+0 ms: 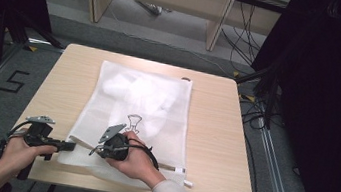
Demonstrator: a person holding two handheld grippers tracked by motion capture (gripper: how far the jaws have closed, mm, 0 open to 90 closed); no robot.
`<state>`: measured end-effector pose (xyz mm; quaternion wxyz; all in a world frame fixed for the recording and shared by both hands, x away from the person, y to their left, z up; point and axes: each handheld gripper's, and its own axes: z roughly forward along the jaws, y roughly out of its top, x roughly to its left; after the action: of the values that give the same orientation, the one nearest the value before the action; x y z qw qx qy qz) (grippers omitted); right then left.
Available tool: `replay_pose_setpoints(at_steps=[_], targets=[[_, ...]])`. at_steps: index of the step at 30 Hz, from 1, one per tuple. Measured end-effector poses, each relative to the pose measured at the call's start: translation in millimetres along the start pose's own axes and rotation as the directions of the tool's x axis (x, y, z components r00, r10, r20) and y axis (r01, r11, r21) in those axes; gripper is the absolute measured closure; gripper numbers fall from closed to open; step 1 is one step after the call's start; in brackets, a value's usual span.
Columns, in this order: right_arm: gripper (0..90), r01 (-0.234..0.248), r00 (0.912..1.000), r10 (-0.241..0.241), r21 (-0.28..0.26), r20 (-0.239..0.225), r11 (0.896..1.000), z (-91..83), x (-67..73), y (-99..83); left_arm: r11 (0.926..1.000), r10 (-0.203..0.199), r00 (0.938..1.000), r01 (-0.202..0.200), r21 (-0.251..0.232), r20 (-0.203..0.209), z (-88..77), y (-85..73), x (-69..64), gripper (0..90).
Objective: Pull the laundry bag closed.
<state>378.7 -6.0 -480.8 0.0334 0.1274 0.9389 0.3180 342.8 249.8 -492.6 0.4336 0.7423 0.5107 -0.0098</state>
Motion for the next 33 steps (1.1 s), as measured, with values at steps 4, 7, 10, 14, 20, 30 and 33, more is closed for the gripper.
replay_pose_setpoints(at_steps=[4,7,10,14,20,30,33], targets=[[82.8,0.004,1.0,-0.004,-0.006,-0.002,1.0,-1.8,-0.3,0.3,1.0,-0.002,1.0,0.002,0.008,0.006,-1.0,0.4,-0.1,86.3],[82.8,0.017,0.9999,-0.017,0.005,0.003,1.0,-4.9,-1.8,-0.3,1.0,0.003,1.0,-0.003,0.009,-0.004,-1.0,0.4,0.2,86.3],[82.8,0.007,1.0,-0.007,-0.002,-0.006,1.0,-6.4,-3.6,-3.2,1.0,-0.001,1.0,0.001,0.01,0.001,-0.4,0.3,-0.3,86.3],[82.8,-0.001,1.0,0.001,-0.002,-0.006,1.0,-7.6,-2.3,-3.8,0.9999,-0.003,1.0,0.003,0.01,0.006,-0.2,0.2,-0.8,86.3],[82.8,0.025,0.9997,-0.025,-0.01,-0.008,1.0,-7.7,-4.0,-4.8,0.9999,0.002,1.0,-0.002,0.013,-0.003,-0.1,0.1,-1.4,86.2],[82.8,0.006,1.0,-0.006,0.005,-0.003,1.0,-13.5,-7.7,-10.6,0.9999,-0.007,0.9999,0.007,0.01,0.007,0.1,0.0,-0.9,86.2],[82.8,-0.001,1.0,0.001,0.001,-0.007,1.0,-13.8,-8.3,-11.6,0.9999,-0.007,0.9999,0.007,0.01,0.01,0.3,-0.1,-0.9,86.2]])
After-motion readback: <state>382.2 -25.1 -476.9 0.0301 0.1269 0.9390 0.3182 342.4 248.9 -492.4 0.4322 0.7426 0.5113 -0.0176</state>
